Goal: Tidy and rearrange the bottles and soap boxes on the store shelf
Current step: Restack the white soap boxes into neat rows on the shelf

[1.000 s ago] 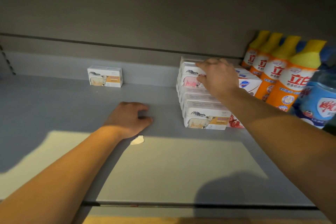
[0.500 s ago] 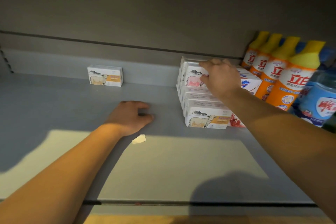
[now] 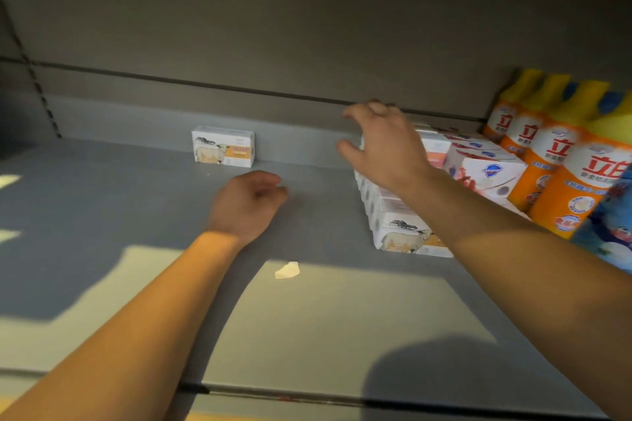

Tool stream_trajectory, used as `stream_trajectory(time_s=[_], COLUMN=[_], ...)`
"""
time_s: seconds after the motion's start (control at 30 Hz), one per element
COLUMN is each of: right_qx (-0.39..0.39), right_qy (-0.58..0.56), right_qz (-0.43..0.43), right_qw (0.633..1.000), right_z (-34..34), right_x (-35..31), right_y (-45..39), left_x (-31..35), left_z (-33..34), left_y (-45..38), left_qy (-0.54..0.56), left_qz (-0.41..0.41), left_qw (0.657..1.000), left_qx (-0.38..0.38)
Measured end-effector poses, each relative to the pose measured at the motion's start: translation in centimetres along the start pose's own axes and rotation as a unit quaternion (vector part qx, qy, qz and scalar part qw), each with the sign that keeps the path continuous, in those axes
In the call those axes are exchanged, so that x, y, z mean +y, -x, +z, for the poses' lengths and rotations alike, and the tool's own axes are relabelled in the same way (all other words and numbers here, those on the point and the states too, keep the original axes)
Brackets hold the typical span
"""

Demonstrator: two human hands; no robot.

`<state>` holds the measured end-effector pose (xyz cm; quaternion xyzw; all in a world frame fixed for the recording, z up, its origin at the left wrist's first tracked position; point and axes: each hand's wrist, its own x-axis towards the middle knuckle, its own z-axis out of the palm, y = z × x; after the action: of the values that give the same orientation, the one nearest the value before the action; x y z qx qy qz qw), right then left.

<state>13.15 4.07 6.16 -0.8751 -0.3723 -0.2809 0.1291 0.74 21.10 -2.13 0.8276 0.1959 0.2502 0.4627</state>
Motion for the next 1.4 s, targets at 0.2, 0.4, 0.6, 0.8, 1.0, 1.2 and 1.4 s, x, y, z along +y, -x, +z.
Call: stream_trajectory(time_s=[0.2,0.4,0.6,0.8,1.0,1.2,1.4], right_qx=[-0.071,-0.138,-0.118,-0.079,-0.041,0.022,0.095], right_qy=[-0.114,-0.147,-0.18,-0.315,-0.43,-0.521,-0.509], right_qz=[0.011,0.006,0.007,0.097,0.188,0.197,0.254], right_qw=[0.991,0.979,0.976,0.941,0.882,0.83,0.817], right_z=[6.6,12.8,16.7,15.4,8.2,-0.4,-4.1], right_x=[-5.4,-8.4,-10.8,-11.1,-8.8,-5.4,-1.5], right_y=[-3.8,-8.2,-9.2,-7.7,-1.5,5.3,9.1], left_x=[-1.4,-2.7,-3.5,-3.4,-1.3,2.8,6.6], left_z=[-2.5,-3.8,-3.8,-3.3,-2.2,-0.8,1.3], left_y=[-1.2,-2.3,-3.2,-3.1,-2.0,1.4,4.1], left_qy=[0.146,0.205,0.199,0.175,0.111,0.204,0.294], left_qz=[-0.084,-0.133,-0.134,-0.115,-0.064,0.011,0.052], left_qw=[0.977,0.95,0.946,0.954,0.97,0.979,0.946], left_qx=[0.132,0.197,0.216,0.215,0.205,0.024,-0.128])
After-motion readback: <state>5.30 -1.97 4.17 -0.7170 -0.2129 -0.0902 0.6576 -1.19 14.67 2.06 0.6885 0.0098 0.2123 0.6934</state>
